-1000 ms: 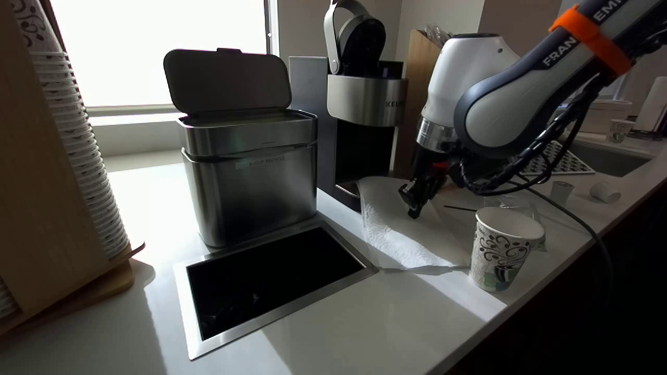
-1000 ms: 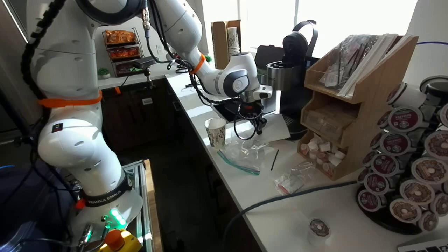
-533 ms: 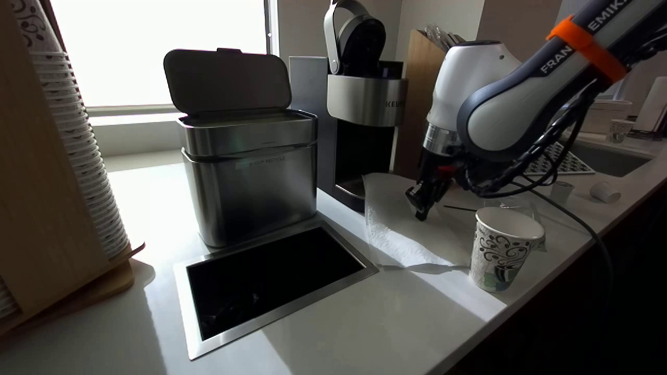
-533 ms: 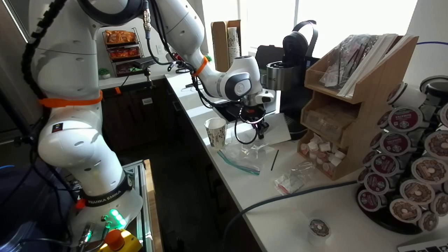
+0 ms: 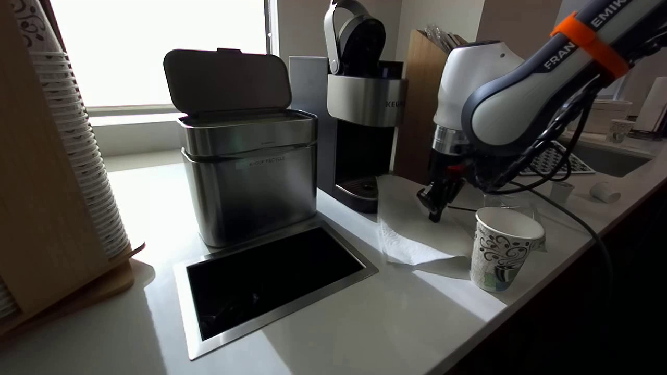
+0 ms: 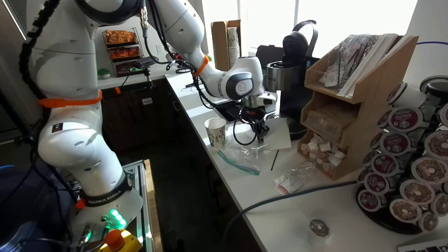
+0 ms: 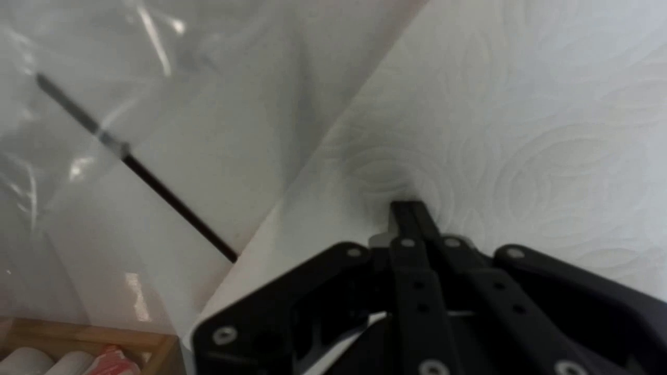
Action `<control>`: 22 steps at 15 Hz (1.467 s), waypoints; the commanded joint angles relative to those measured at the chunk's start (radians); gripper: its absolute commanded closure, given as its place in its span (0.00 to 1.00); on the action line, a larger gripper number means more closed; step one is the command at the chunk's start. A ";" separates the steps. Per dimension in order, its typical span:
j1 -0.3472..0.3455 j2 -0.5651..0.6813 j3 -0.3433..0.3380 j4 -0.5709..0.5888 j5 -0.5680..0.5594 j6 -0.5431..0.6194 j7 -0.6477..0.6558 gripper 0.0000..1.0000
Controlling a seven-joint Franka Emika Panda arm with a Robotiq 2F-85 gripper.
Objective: Put the cup in the coffee maker
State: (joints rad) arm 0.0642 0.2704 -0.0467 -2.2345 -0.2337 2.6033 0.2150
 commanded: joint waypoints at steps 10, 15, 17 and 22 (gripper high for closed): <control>0.018 -0.031 -0.078 -0.027 -0.024 -0.118 0.308 1.00; 0.025 -0.036 -0.090 -0.024 -0.008 -0.169 0.506 1.00; 0.025 -0.044 -0.086 -0.025 -0.015 -0.188 0.556 1.00; 0.032 -0.105 -0.082 -0.048 -0.085 -0.218 0.589 0.58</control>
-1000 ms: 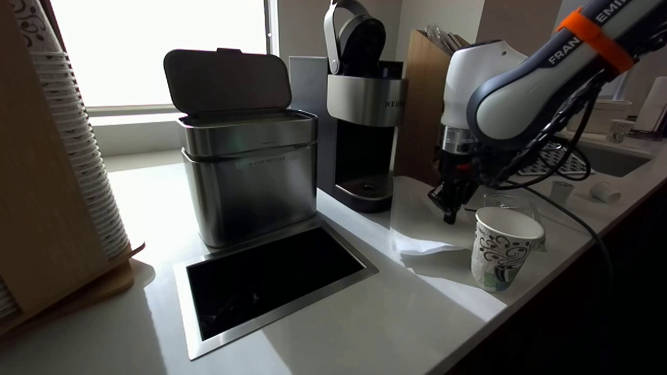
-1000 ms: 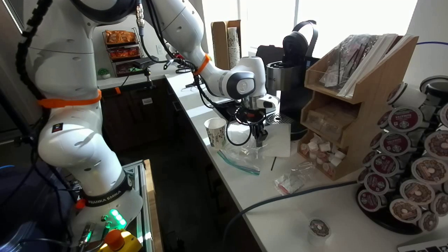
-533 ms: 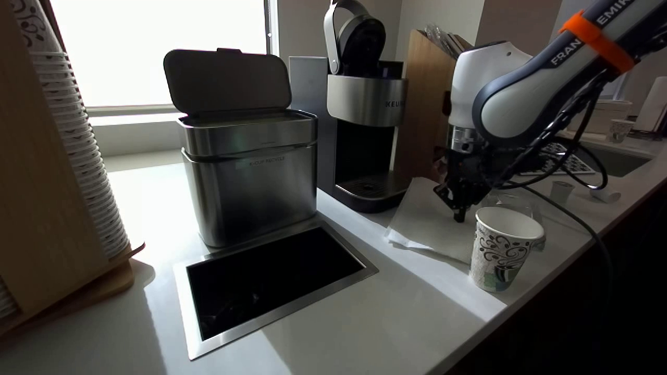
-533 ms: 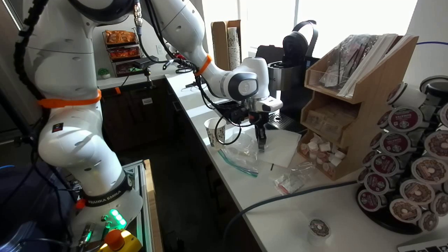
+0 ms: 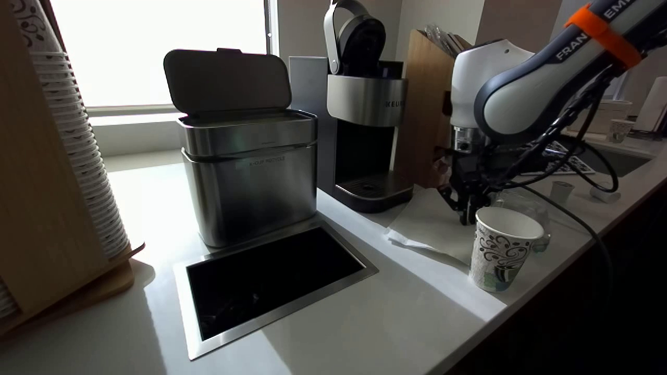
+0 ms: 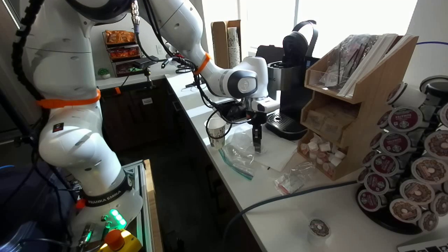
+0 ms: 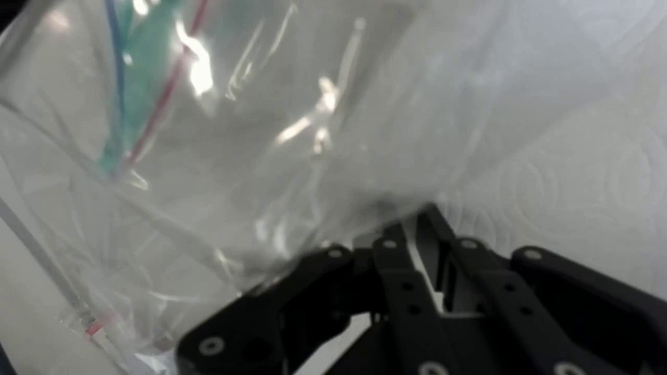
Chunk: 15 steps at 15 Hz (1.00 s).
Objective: Put the cup in the coffee maker
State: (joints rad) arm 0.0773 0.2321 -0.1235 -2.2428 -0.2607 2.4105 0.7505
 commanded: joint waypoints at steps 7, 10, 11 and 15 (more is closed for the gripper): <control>0.006 -0.233 0.057 -0.080 -0.156 0.021 0.088 0.07; 0.006 -0.291 0.108 -0.097 -0.093 0.015 0.046 0.00; 0.008 -0.310 0.125 -0.109 -0.060 0.022 0.003 0.00; 0.012 -0.361 0.177 -0.147 0.011 -0.010 -0.135 0.00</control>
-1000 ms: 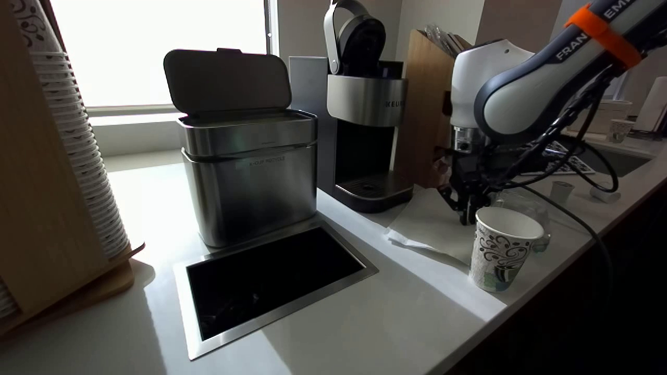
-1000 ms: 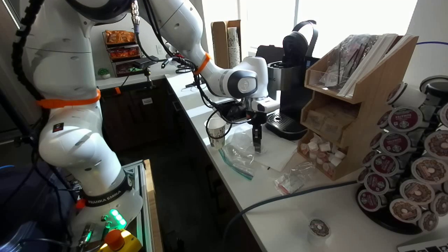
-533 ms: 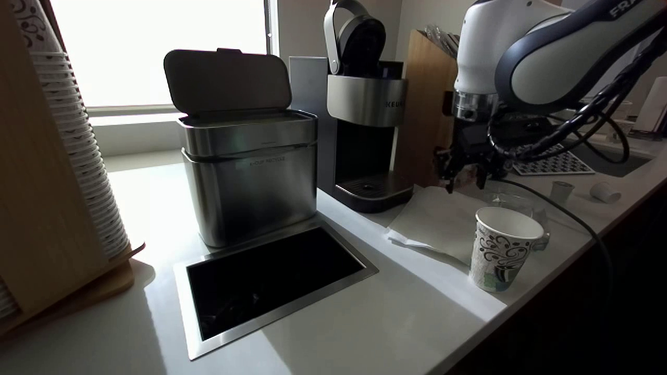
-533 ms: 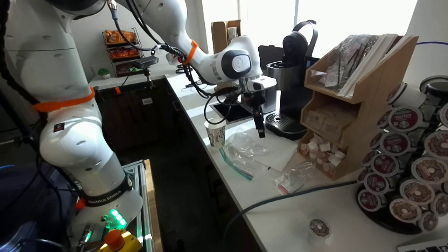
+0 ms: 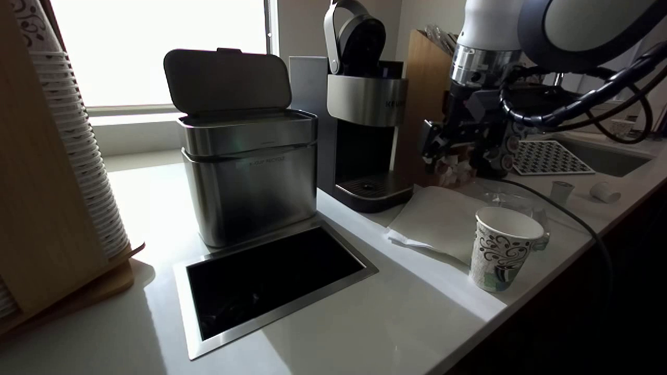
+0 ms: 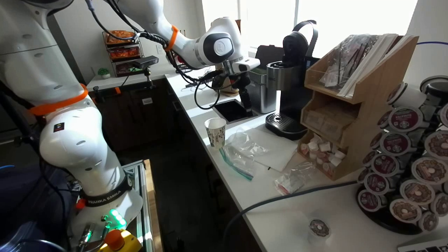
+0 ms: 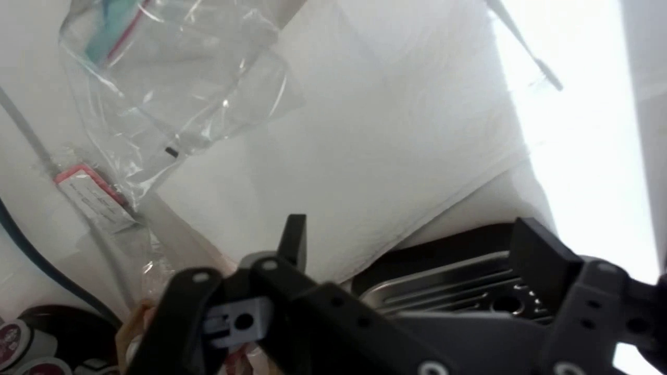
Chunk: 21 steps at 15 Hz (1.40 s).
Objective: Put the cup in the coffee maker
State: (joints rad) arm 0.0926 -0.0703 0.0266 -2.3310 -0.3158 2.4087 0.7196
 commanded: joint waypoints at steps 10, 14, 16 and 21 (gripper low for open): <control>0.002 -0.230 0.023 -0.209 0.296 -0.024 -0.581 0.00; -0.007 -0.254 0.003 -0.254 0.313 -0.032 -0.694 0.00; -0.009 -0.261 -0.006 -0.273 0.315 -0.035 -0.732 0.00; -0.019 -0.254 -0.019 -0.293 0.294 -0.061 -0.806 0.00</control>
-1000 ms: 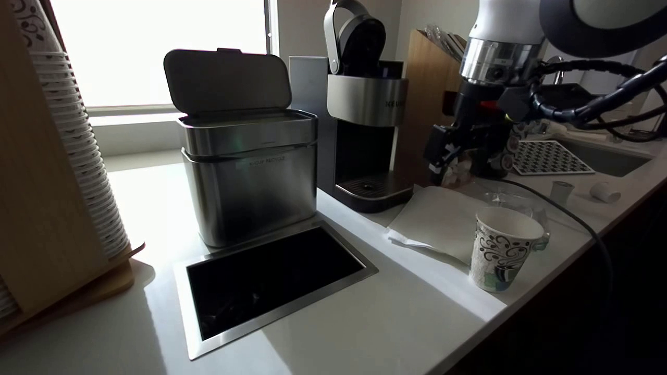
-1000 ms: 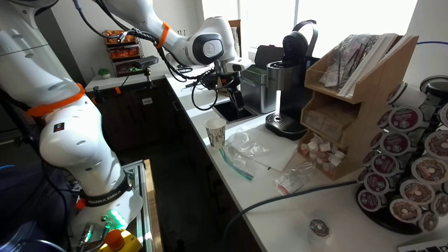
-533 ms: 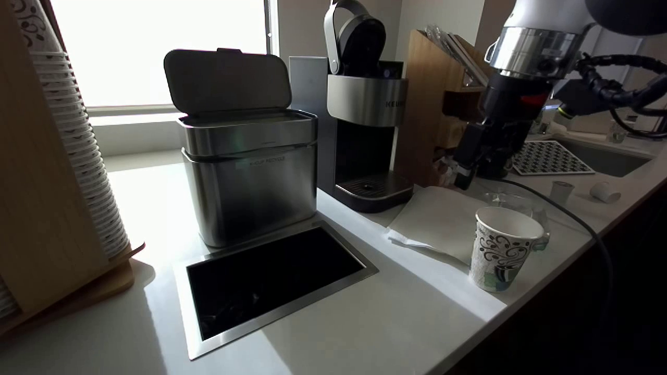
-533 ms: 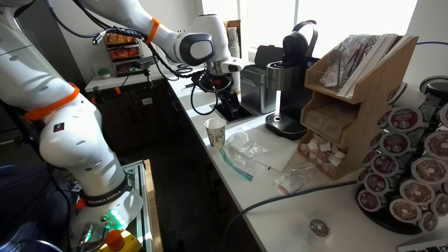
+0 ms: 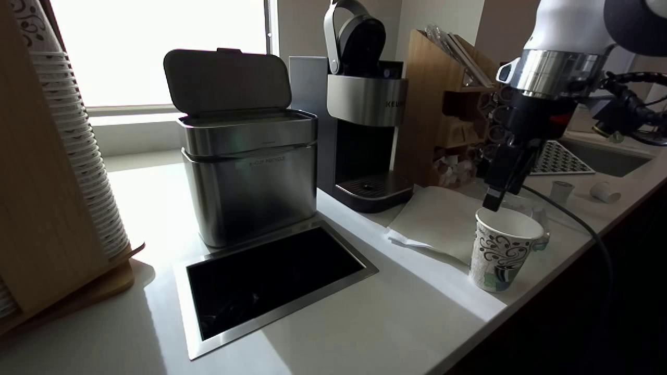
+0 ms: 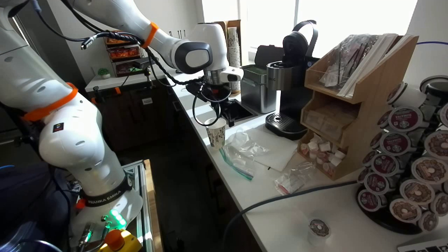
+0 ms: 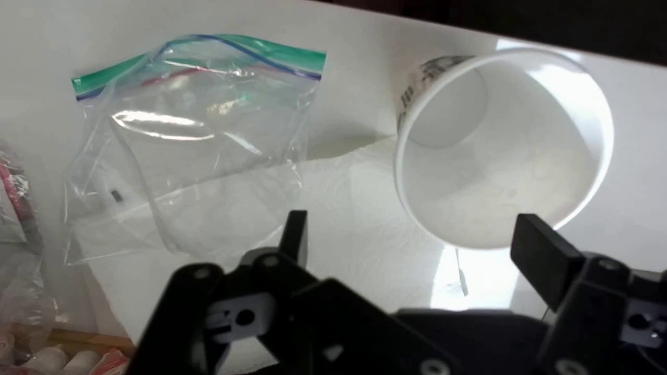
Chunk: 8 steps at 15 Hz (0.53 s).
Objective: Put the cup in the coffee maker
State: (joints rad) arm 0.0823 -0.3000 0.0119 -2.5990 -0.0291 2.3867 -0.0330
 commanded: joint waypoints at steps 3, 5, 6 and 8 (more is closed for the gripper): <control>-0.015 -0.007 -0.002 -0.029 -0.005 -0.032 -0.063 0.34; -0.018 0.002 0.002 -0.034 -0.015 -0.029 -0.062 0.51; -0.020 0.006 0.004 -0.037 -0.020 -0.022 -0.057 0.58; -0.021 0.016 0.005 -0.040 -0.018 0.001 -0.048 0.73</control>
State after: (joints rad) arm 0.0734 -0.2898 0.0077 -2.6271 -0.0361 2.3789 -0.0785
